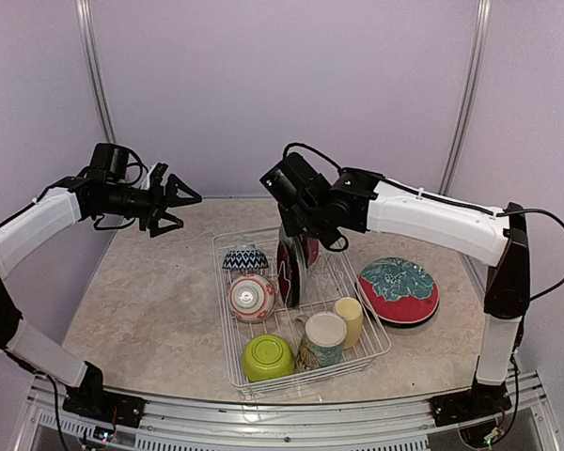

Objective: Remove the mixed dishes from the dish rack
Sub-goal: Grab the plate from the dish rack.

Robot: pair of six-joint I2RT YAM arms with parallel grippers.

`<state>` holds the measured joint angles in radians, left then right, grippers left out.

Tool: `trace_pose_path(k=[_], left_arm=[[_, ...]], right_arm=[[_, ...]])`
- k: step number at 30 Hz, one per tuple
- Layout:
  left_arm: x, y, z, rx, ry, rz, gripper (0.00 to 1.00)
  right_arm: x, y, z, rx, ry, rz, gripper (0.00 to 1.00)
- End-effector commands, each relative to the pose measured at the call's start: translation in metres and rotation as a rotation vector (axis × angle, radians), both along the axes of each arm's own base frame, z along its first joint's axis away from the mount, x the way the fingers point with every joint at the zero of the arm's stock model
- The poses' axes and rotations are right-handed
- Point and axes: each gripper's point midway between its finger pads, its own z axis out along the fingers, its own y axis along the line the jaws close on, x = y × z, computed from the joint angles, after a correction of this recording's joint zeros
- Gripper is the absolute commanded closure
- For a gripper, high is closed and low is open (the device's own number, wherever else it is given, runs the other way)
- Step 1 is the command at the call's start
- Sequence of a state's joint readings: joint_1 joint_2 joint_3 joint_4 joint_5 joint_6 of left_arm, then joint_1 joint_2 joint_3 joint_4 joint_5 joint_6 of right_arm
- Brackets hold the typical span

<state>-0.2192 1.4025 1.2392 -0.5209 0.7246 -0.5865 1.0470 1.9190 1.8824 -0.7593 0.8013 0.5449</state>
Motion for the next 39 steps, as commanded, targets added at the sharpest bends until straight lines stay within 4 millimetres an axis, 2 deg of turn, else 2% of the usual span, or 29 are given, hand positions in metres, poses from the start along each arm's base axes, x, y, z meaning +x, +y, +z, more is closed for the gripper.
trace_pose_path(k=[1, 7, 11, 16, 22, 28, 39], left_arm=[[0.001, -0.002, -0.010, 0.014, 0.029, 0.008, 0.02], [0.001, 0.003, -0.007, 0.039, 0.011, 0.027, 0.02], [0.003, 0.004, -0.011, 0.050, 0.018, 0.034, 0.02], [0.003, 0.003, -0.014, 0.052, 0.034, 0.030, 0.02], [0.002, 0.004, -0.009, 0.051, 0.016, 0.030, 0.02], [0.000, 0.003, -0.006, 0.046, 0.009, 0.025, 0.02], [0.001, 0.001, -0.009, 0.042, 0.018, 0.018, 0.02]], right_arm=[[0.011, 0.024, 0.019, -0.020, -0.112, 0.044, 1.00], [0.016, 0.042, 0.017, -0.095, -0.168, 0.093, 1.00], [0.014, 0.041, 0.021, -0.147, -0.200, 0.086, 1.00], [0.009, 0.033, 0.039, -0.156, -0.236, 0.046, 1.00], [0.002, 0.015, 0.055, -0.094, -0.226, -0.045, 1.00], [-0.009, -0.011, 0.072, -0.037, -0.218, -0.093, 1.00], [-0.006, -0.057, 0.065, 0.140, -0.148, -0.112, 1.00]])
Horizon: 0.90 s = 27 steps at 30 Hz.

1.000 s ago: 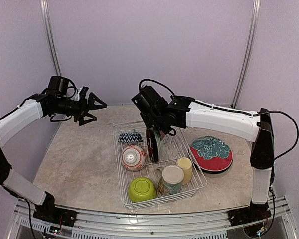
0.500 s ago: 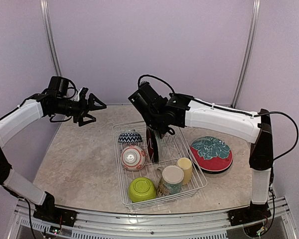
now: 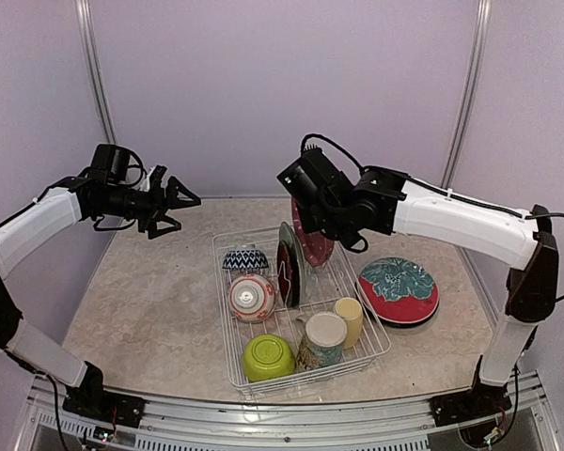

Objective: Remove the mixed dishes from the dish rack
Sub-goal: Grab the plate from the dish rack, then place the plate with another plate.

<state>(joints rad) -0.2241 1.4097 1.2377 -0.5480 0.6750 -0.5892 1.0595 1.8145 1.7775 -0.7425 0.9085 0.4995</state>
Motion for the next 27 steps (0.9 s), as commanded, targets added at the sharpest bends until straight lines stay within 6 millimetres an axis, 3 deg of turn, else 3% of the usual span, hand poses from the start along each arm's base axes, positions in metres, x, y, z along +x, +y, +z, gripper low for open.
trace_pose_path(k=[1, 6, 11, 15, 19, 22, 27], left_arm=[[-0.001, -0.003, 0.002, 0.003, -0.012, -0.017, 0.02], [-0.001, -0.002, 0.003, 0.007, -0.016, -0.017, 0.02], [0.000, -0.002, 0.001, 0.003, -0.010, -0.019, 0.02], [-0.001, -0.004, 0.002, -0.001, -0.011, -0.025, 0.02], [0.000, -0.003, 0.001, 0.005, -0.010, -0.022, 0.01], [0.000, -0.004, 0.000, 0.000, -0.004, -0.028, 0.01], [0.000, -0.006, -0.004, 0.001, 0.011, -0.033, 0.02]], right_arm=[[0.005, -0.031, 0.047, 0.213, -0.081, -0.067, 1.00], [0.003, -0.067, 0.056, 0.307, -0.082, -0.079, 1.00], [0.000, -0.117, 0.063, 0.504, -0.069, -0.047, 1.00], [-0.001, -0.175, 0.066, 0.622, -0.088, -0.102, 1.00], [-0.002, -0.231, 0.051, 0.660, -0.077, -0.193, 1.00], [-0.001, -0.266, 0.024, 0.680, -0.037, -0.253, 1.00], [-0.004, -0.280, -0.020, 0.771, 0.073, -0.191, 1.00]])
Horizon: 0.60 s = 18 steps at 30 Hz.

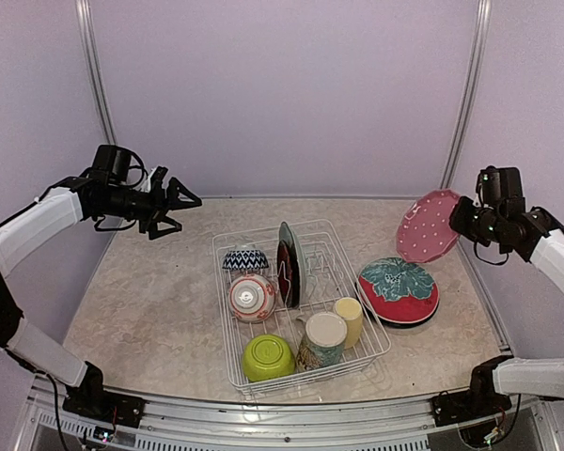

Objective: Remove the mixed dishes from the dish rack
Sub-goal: Place the plate with another plate.

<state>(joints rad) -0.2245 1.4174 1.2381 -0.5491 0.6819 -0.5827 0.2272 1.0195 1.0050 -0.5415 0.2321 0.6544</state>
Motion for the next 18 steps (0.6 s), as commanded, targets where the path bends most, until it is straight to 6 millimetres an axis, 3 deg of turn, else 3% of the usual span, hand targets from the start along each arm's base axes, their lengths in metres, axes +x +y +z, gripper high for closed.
trace_pose_path(k=[1, 7, 18], left_arm=[[0.000, -0.005, -0.002, 0.001, 0.007, -0.026, 0.02], [-0.001, -0.007, -0.002, 0.003, 0.010, -0.032, 0.02], [-0.003, -0.009, -0.002, 0.005, 0.012, -0.047, 0.01]], right_arm=[[0.005, 0.016, -0.004, 0.191, -0.059, 0.157, 1.00], [0.004, 0.030, -0.052, 0.280, 0.012, 0.281, 1.00], [0.004, 0.043, -0.098, 0.355, 0.074, 0.343, 1.00]])
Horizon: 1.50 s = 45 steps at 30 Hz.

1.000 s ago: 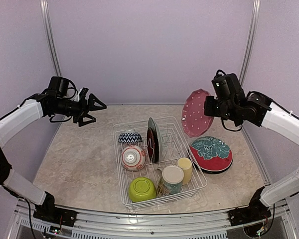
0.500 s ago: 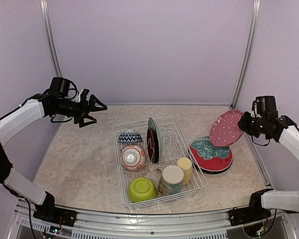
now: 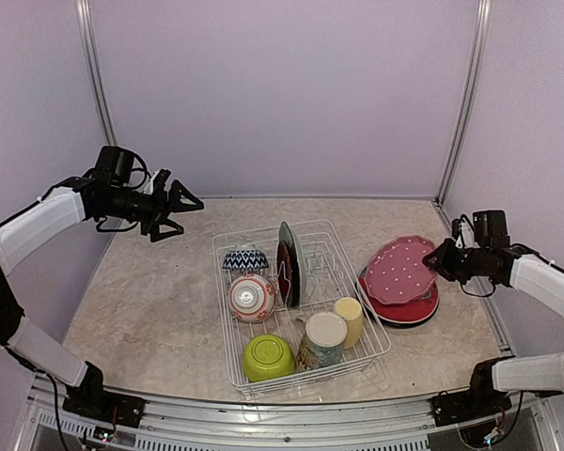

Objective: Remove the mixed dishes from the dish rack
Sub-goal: Place the plate with another plate.

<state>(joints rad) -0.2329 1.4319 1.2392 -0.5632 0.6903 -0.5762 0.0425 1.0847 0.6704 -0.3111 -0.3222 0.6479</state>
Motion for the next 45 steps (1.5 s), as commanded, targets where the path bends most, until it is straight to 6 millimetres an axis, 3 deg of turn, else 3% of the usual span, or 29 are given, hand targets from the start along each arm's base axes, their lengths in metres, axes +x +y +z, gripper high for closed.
trace_pose_path(k=[1, 9, 16, 45], left_arm=[[-0.001, -0.006, 0.003, 0.004, -0.010, -0.031, 0.01], [-0.002, -0.010, 0.000, 0.020, -0.004, -0.046, 0.01], [-0.002, -0.009, 0.001, 0.026, -0.009, -0.044, 0.01], [-0.005, -0.011, 0.005, 0.017, -0.016, -0.052, 0.01]], right_arm=[[0.016, 0.013, 0.018, 0.087, -0.114, 0.059, 1.00], [0.011, 0.010, -0.010, 0.082, -0.054, 0.069, 0.97], [0.007, 0.000, -0.038, 0.025, 0.027, 0.033, 0.78], [-0.010, -0.035, -0.057, -0.143, 0.105, -0.099, 0.31]])
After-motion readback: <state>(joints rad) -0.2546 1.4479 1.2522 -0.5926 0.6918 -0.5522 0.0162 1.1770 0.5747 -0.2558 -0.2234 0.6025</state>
